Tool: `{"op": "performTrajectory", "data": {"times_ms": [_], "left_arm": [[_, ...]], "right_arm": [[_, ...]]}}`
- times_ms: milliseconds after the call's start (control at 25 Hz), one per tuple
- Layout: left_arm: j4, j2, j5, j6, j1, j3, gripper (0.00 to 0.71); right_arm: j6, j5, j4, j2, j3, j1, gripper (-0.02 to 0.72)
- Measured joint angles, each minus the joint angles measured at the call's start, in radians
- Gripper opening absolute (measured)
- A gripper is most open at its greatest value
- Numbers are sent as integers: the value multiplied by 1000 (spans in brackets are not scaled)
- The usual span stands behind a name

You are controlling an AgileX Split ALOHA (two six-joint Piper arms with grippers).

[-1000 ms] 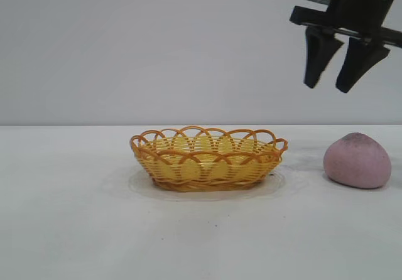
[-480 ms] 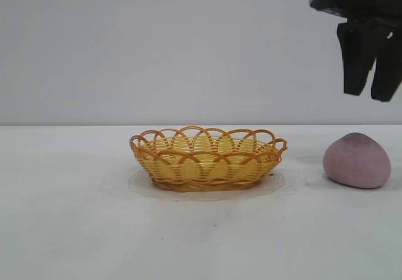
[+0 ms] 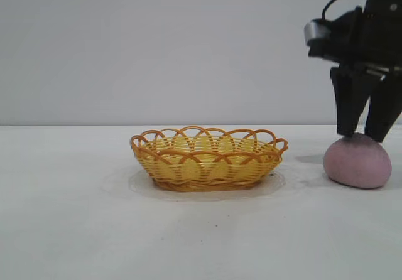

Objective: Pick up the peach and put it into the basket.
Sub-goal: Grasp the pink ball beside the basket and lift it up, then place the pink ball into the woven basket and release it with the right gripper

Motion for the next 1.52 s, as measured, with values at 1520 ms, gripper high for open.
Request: {"op": "performTrajectory", "data": {"times_ms": [1520], "left_arm": [[0, 0, 0, 0, 0, 0, 491]], "right_arm": [[-8, 34, 90, 77, -305, 339, 57]]}}
